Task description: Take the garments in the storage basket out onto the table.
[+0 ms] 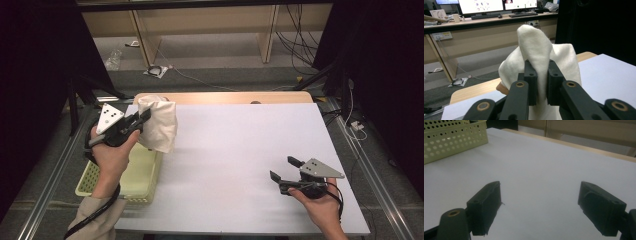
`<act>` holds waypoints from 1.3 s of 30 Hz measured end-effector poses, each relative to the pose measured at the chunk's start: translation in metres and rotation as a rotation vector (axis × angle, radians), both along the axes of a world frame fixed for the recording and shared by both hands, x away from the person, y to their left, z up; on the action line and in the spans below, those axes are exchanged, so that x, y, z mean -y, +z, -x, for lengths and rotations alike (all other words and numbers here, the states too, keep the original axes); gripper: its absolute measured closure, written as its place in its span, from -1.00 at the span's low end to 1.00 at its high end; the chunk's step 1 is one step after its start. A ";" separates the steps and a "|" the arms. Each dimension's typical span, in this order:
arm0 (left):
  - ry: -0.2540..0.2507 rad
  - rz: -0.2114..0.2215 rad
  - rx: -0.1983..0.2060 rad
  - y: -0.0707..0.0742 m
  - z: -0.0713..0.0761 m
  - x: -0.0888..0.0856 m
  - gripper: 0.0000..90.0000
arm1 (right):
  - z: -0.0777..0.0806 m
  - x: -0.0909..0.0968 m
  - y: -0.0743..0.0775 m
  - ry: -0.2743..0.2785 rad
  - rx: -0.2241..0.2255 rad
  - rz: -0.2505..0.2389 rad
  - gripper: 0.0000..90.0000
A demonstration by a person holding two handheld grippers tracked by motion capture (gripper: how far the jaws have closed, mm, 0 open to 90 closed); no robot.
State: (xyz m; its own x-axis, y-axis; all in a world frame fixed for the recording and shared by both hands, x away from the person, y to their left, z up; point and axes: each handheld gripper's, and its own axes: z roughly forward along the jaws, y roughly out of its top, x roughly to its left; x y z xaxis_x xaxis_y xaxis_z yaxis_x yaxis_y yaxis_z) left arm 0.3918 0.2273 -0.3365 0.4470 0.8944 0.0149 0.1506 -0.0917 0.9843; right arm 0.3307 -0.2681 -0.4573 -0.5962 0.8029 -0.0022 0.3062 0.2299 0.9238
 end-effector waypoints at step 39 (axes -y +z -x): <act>-0.068 0.014 -0.019 -0.005 0.002 0.018 0.80 | -0.001 0.000 0.000 0.001 0.006 -0.003 -0.56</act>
State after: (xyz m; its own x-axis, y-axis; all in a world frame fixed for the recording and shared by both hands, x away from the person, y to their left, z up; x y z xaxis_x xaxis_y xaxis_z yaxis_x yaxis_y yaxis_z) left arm 0.3897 0.2088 -0.3411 0.5067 0.8621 -0.0062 0.1637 -0.0891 0.9825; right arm 0.3313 -0.2678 -0.4577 -0.5968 0.8024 -0.0031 0.3007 0.2272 0.9263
